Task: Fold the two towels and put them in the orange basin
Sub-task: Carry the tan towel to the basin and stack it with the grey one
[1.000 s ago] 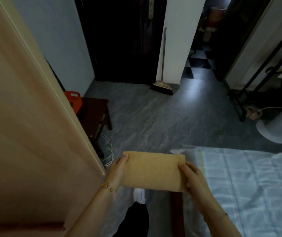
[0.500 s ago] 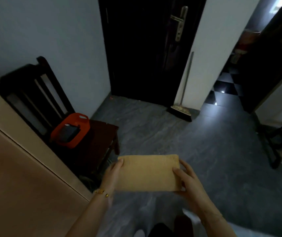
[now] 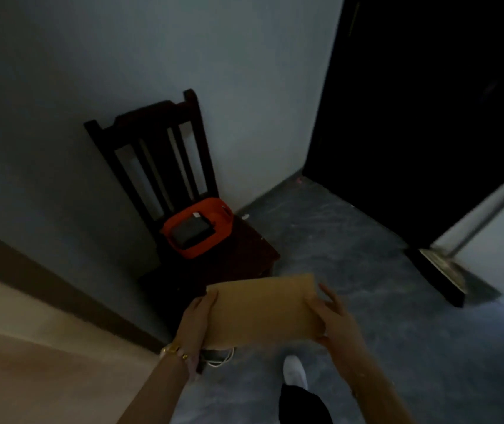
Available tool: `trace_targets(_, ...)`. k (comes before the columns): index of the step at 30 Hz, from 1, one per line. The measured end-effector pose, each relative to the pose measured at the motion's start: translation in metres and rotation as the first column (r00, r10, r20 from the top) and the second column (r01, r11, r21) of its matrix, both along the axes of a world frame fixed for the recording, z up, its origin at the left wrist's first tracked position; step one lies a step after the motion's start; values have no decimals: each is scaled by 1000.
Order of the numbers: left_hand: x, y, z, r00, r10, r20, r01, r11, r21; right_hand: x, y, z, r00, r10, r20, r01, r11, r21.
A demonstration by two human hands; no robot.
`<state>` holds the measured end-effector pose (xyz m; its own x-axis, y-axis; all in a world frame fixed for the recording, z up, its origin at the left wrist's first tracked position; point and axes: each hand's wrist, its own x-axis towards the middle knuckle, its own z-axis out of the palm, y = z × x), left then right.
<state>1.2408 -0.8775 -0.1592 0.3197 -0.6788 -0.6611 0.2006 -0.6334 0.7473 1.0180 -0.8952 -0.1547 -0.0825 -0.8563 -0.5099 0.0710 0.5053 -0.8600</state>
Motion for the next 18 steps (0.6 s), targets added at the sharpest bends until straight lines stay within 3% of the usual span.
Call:
trace_targets(6,-29,-58,-8,963,265,-41,-261,961,96,-23,-105,-8,960,272,-66,-269,962,54)
trace_targets(10,-41,-73,-13,905,388,-171,-363,918,161,-21,-163,-8,906,421,-29,-417,904,92)
trace_targets(14,-45,-73,-24,845,474,-249,-447,880,159,-12,-201,-17,883,468,24,-466,870,162)
trace_targets(18,-42,-86,-29,830,522,-199,-515,853,89,7,-229,-30,853,520,55,-520,834,185)
